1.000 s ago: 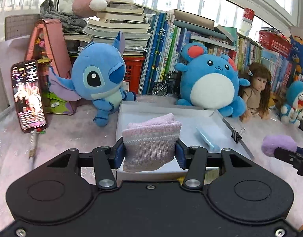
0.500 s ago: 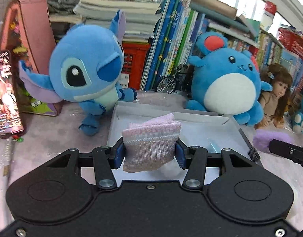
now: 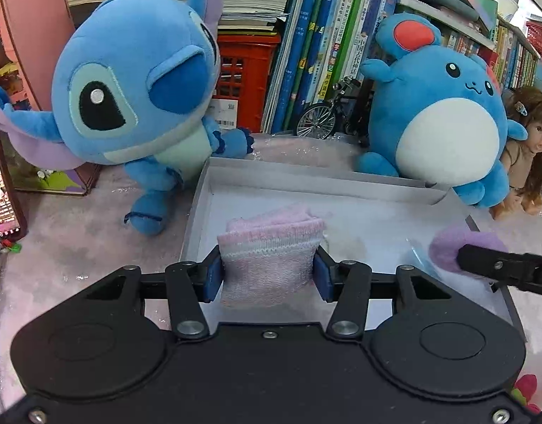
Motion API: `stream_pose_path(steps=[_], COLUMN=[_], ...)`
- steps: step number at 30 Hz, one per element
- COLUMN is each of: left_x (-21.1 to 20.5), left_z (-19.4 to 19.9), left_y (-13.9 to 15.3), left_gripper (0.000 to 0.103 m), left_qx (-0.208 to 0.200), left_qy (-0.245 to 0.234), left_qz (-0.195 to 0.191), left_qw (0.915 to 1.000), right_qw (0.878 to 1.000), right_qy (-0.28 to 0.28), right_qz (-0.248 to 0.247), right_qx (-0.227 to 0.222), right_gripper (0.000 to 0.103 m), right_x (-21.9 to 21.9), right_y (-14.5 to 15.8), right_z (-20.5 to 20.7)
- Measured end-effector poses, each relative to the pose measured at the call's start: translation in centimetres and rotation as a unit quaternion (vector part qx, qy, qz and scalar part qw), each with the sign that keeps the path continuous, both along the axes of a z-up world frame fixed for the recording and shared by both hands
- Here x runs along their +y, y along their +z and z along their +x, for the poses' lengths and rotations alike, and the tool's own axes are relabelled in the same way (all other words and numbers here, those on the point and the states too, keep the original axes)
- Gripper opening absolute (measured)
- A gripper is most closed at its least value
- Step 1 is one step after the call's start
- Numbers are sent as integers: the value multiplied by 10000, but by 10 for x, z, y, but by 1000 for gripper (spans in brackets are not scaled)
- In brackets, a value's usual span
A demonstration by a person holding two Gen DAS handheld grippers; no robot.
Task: Organize soft objects
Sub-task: 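Carry the sock with the left tool while the right tool carries the heart plush over the white box, then open the left tool over the box while the right tool releases the heart plush into it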
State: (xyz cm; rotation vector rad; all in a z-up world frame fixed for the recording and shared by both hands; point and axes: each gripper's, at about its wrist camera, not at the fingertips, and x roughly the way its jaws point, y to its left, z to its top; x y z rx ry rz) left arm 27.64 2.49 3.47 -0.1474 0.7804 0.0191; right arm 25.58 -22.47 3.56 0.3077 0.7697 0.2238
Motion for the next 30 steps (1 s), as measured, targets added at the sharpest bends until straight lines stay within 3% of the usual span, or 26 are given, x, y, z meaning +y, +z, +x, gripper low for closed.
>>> stream_pose_path(steps=[11,27,30], left_x=[-11,-21,-21], left_z=[6,7,6], left_y=[-5,-9,-8], left_gripper=[49,50,57], left_qx=[146,183,183], left_qy=[-216,-415,-422], left_qz=[-364,-373,-337], left_qw=[9990,9983,9984], right_qw=[9997,9992,9992], right_qy=[-140,-101,-79], right_qz=[120,252,250], right_qx=[152,294,289], right_gripper=[69,69,71], right_x=[1,6,6], right_y=[-14,-24,-24], right_z=[9,10,9])
